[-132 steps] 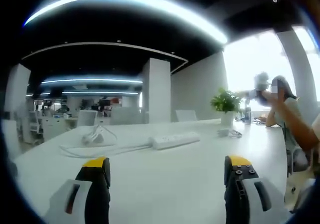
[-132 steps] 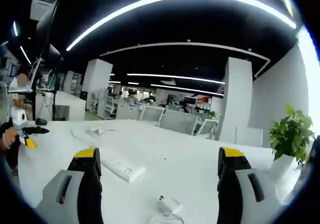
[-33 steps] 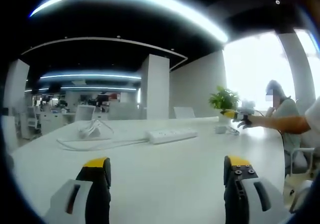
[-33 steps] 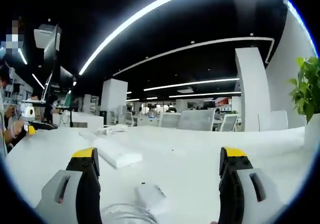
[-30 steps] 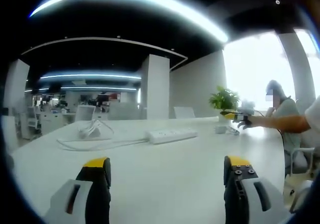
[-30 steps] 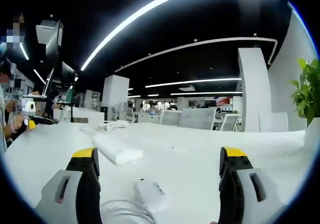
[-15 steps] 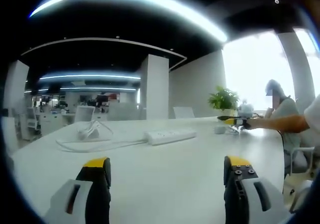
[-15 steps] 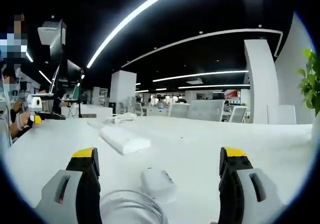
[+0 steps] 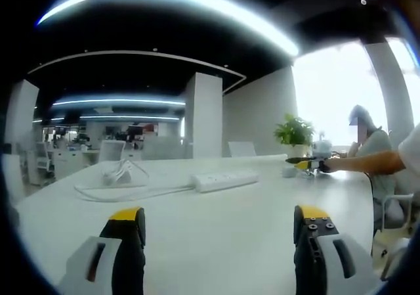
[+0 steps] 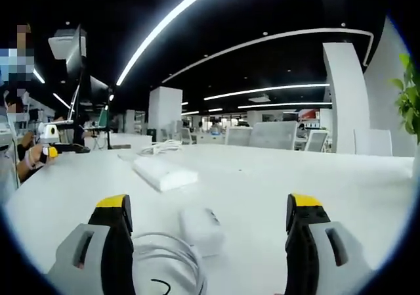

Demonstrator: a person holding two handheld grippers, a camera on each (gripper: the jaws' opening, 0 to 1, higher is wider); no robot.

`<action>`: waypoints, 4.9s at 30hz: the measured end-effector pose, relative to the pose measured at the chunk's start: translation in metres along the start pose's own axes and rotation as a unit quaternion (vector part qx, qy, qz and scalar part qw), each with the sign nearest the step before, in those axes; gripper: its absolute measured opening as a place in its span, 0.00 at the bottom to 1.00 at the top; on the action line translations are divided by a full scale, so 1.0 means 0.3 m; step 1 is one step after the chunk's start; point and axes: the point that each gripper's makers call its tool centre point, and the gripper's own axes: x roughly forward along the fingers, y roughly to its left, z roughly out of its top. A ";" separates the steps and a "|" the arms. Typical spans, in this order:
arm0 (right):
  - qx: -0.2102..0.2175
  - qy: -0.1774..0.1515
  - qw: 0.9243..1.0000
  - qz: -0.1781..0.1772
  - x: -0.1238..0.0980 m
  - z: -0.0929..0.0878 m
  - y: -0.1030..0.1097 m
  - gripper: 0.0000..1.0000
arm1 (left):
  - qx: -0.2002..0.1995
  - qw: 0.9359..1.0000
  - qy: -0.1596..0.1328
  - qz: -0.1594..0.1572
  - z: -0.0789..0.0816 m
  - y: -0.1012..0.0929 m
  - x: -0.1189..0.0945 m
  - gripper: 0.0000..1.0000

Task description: Straighten the power strip on the desk, plug the charger into it

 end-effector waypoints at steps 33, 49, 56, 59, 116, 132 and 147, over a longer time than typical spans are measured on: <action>0.006 0.062 0.998 0.004 0.018 -0.072 0.032 0.60 | -0.003 1.000 0.002 -0.001 -0.013 -0.005 -0.003 0.96; 0.000 0.087 0.996 0.005 0.016 -0.082 0.030 0.43 | -0.005 1.000 0.001 0.000 -0.016 0.000 -0.007 0.96; 0.000 0.092 0.996 0.002 0.013 -0.086 0.028 0.39 | -0.005 1.000 0.000 0.000 -0.015 -0.002 -0.007 0.96; -0.002 0.095 0.995 -0.001 0.014 -0.087 0.015 0.38 | -0.005 1.000 -0.001 0.000 -0.015 -0.003 -0.007 0.96; -0.208 0.211 0.953 -0.057 0.017 -0.030 0.077 0.23 | -0.009 1.000 -0.008 -0.004 -0.006 -0.003 -0.026 0.96; -0.258 0.218 0.938 -0.079 0.019 0.019 0.082 0.23 | -0.010 1.000 -0.016 -0.007 0.010 -0.013 -0.048 0.96; -0.321 0.236 0.913 -0.087 0.039 0.081 0.130 0.23 | -0.014 1.000 -0.021 -0.005 0.011 -0.002 -0.078 0.96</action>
